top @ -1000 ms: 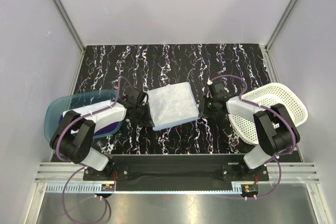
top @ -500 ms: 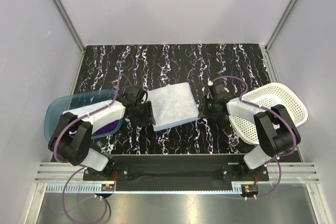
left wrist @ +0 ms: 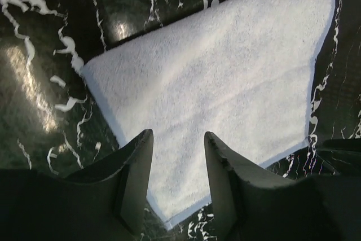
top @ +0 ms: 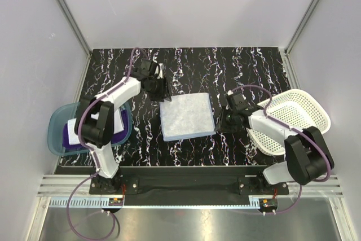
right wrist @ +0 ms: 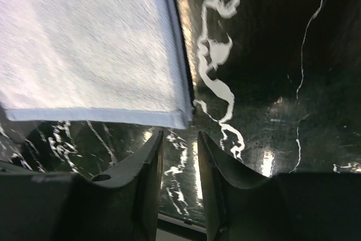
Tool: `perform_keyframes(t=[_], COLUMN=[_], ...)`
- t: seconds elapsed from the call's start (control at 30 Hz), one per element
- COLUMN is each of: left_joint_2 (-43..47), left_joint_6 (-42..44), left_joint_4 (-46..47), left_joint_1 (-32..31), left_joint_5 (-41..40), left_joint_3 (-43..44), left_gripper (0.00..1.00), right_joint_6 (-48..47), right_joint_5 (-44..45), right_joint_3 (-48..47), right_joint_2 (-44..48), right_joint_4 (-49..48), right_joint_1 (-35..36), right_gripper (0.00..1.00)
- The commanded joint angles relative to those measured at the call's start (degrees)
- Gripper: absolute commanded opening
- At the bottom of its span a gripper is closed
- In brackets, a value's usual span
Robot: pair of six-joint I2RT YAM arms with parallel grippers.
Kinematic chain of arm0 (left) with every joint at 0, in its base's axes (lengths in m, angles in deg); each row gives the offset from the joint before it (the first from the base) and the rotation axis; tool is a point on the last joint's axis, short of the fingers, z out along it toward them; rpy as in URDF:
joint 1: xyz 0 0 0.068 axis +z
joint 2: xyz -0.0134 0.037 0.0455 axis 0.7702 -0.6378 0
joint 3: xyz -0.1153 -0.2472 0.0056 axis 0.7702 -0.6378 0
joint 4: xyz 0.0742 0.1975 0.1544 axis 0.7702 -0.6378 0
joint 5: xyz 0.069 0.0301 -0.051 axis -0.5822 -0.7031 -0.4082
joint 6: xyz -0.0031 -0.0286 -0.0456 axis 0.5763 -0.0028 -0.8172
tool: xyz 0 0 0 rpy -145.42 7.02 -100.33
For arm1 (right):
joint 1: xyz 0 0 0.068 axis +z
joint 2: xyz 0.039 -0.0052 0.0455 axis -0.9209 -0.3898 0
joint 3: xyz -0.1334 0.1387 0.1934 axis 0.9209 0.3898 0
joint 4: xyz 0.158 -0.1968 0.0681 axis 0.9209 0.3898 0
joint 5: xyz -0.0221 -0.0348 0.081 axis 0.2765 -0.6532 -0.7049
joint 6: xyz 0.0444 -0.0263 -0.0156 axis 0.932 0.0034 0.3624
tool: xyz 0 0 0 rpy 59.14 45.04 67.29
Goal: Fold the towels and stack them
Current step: Fold the towel
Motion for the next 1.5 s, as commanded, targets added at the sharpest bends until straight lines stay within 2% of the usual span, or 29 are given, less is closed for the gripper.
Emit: perform_keyframes(t=[0.0,0.07,0.17,0.23,0.27,0.3,0.37,0.4,0.6,0.77,0.87,1.0,1.13,1.23,1.37,1.47], left_joint_2=[-4.50,-5.74,-8.46,-10.05,-10.49,-11.28,-12.16,-12.77,-14.79,-16.47,-16.30,-14.01,-14.45,-15.50,-17.60,-19.80], left_joint_6=[2.83,2.83,3.18,3.53,3.62,3.62,3.71,3.88,4.06,3.71,3.97,9.22,17.14,21.98,26.02,28.22], left_joint_4=[-1.30,-1.29,-3.05,-3.23,-3.06,-3.14,-3.67,-3.67,-4.72,-4.90,-5.07,-8.14,-12.89,-14.74,-14.65,-15.01], left_joint_1=[-0.14,-0.05,0.03,0.03,0.03,0.03,0.03,-0.05,0.03,0.21,0.21,0.30,0.47,0.65,0.65,0.74], left_joint_5=[4.14,1.96,-1.74,-3.06,-3.50,-4.11,-6.31,-6.58,-10.44,-11.33,-8.17,-5.70,-10.96,-9.66,-7.12,-5.26], left_joint_3=[4.59,5.99,8.36,8.72,8.81,9.24,10.12,10.56,11.45,11.71,13.02,17.24,21.90,23.57,24.89,26.91], left_gripper=[0.46,0.46,0.45,0.45,0.45,0.45,0.45,0.45,0.46,0.47,0.48,0.50,0.51,0.52,0.52,0.51], right_joint_6=[-1.30,-5.16,-10.26,-12.63,-13.35,-14.05,-15.72,-16.25,-18.36,-20.29,-20.82,-22.49,-27.14,-30.82,-35.76,-39.71], right_joint_5=[4.66,2.66,1.24,1.41,1.15,0.80,1.23,1.85,3.00,2.56,1.59,1.07,-2.79,-8.77,-24.48,-27.49], right_joint_3=[-9.36,-15.40,-24.71,-30.18,-35.60,-38.18,-44.25,-45.57,-48.05,-45.86,-44.62,-44.53,-47.95,-48.57,-50.41,-55.42], right_joint_2=[-0.65,-5.12,-13.20,-20.58,-23.13,-28.12,-32.45,-35.69,-41.78,-41.70,-40.74,-38.81,-37.57,-36.52,-37.39,-40.03], right_joint_4=[3.76,1.83,-0.11,1.72,2.61,3.31,5.34,5.60,3.59,1.92,1.12,1.91,6.30,5.78,5.34,10.34], right_joint_1=[0.21,0.21,0.12,-0.05,-0.31,-0.40,-0.58,-0.93,-4.88,-5.50,-5.50,-5.59,-6.82,-8.66,-11.21,-12.62], right_gripper=[0.38,0.36,0.27,0.19,0.18,0.17,0.15,0.14,0.13,0.13,0.13,0.15,0.24,0.30,0.44,0.47])
